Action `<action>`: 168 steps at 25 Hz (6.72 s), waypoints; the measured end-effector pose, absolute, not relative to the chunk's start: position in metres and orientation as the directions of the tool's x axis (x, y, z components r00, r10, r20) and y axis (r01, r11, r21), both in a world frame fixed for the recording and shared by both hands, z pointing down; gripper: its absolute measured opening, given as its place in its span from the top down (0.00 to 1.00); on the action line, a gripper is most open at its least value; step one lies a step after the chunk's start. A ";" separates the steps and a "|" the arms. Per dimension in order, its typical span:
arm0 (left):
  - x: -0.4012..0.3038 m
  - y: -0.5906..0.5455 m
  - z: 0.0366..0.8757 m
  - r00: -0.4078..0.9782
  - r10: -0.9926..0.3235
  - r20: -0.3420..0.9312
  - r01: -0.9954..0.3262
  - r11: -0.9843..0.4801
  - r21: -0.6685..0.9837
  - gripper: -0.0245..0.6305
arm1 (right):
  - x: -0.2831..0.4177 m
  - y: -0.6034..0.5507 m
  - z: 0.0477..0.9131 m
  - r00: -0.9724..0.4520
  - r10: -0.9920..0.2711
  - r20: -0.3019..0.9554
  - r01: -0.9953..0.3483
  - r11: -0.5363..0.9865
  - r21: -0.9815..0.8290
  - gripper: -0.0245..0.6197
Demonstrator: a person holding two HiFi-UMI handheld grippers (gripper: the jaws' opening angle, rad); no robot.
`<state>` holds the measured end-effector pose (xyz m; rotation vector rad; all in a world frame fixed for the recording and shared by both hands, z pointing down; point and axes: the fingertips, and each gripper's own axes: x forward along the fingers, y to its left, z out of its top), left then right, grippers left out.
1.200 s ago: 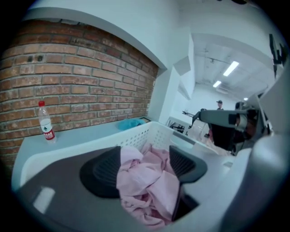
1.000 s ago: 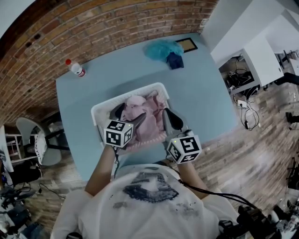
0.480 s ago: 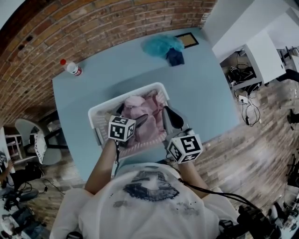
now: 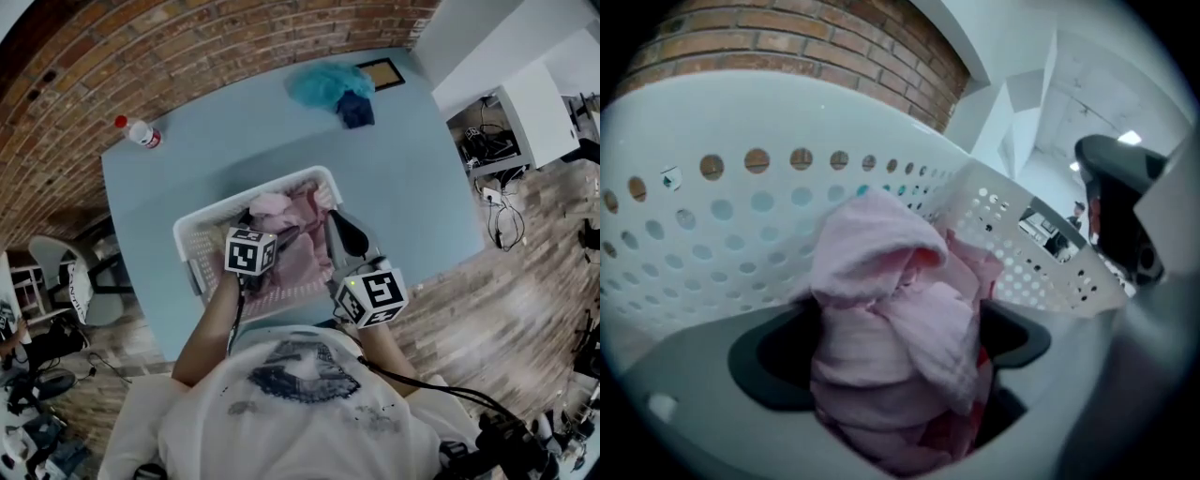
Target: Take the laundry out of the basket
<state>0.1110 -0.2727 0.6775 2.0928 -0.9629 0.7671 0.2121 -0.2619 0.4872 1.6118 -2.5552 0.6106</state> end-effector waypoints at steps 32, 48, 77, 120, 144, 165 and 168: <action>0.123 -0.273 0.694 0.520 -0.360 0.775 -0.796 -0.535 0.285 0.39 | 0.231 -0.263 0.485 -0.429 -0.868 0.250 -0.887 0.352 -0.300 0.97; 0.110 -0.266 0.628 0.544 -0.547 0.637 -0.811 -0.539 0.229 0.41 | 0.225 -0.239 0.463 -0.441 -0.874 0.204 -0.881 0.379 -0.283 0.97; 0.086 -0.239 0.473 0.446 -0.845 0.294 -0.890 -0.453 0.049 0.62 | 0.246 -0.165 0.416 -0.458 -0.882 0.110 -0.871 0.421 -0.251 0.97; -0.173 -0.159 0.329 0.238 -0.968 -0.083 -0.943 -0.251 0.218 0.82 | 0.001 -0.145 0.344 -0.670 -0.742 -0.009 -0.735 0.666 -0.126 0.97; -0.317 -0.116 0.378 0.100 -0.995 0.029 -0.994 -0.098 0.047 0.85 | -0.141 -0.123 0.358 -0.739 -0.673 -0.007 -0.666 0.733 -0.139 0.97; -0.349 -0.099 0.476 0.107 -0.974 0.198 -0.988 -0.082 0.134 0.86 | -0.192 -0.112 0.404 -0.762 -0.642 0.083 -0.645 0.743 -0.180 0.97; -0.344 -0.100 0.494 0.122 -0.965 0.232 -0.984 -0.088 0.155 0.85 | -0.189 -0.113 0.412 -0.754 -0.649 0.104 -0.655 0.732 -0.188 0.97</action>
